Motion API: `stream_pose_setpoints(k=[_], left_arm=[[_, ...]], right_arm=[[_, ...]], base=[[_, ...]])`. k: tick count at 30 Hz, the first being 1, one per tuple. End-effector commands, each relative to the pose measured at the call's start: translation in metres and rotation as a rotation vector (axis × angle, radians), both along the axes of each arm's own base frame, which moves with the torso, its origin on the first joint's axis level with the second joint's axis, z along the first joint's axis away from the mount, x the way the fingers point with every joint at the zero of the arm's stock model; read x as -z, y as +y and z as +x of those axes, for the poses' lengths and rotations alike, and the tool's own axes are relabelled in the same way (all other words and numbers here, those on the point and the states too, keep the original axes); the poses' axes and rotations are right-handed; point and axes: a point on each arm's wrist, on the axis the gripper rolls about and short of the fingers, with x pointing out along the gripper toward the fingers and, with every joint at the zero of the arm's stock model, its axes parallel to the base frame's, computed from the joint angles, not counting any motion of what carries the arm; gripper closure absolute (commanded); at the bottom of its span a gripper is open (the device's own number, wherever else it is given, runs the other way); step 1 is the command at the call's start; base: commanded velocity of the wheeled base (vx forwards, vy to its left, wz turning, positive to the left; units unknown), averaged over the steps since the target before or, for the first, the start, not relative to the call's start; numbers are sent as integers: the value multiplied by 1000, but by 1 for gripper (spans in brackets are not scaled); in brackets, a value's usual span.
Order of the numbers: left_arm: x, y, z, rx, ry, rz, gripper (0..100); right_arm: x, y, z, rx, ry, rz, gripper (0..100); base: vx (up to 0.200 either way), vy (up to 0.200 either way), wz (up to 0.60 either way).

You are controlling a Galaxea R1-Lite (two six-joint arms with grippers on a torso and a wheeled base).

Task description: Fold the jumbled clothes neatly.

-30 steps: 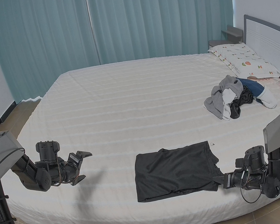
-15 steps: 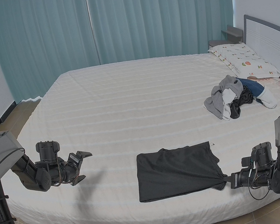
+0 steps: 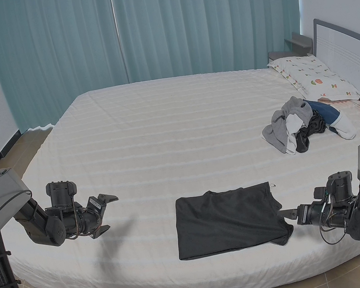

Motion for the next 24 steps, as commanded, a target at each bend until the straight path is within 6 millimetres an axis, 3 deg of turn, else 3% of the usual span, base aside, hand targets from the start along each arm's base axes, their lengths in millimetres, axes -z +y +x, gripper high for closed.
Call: stream_pose_setpoints(k=[1, 8, 12, 18, 19, 24], left_arm=[[0, 0, 0, 1, -3, 1, 0], [0, 0, -1, 1, 0, 1, 0], [0, 0, 0, 1, -2, 2, 0], [1, 0, 0, 1, 0, 2, 0], [0, 0, 0, 1, -2, 2, 0], [0, 0, 0, 1, -2, 2, 0]], right_arm=[[-9, 2, 33, 77, -63, 129, 0], [22, 10, 73, 100, -69, 177, 0], [34, 18, 79, 83, -62, 175, 0], [36, 21, 82, 82, -65, 191, 0], [35, 22, 83, 83, -64, 195, 100], [36, 22, 87, 84, -78, 200, 100]], base=[[0, 0, 0], [0, 0, 0], [0, 0, 0], [0, 0, 0], [0, 0, 0], [0, 0, 0]])
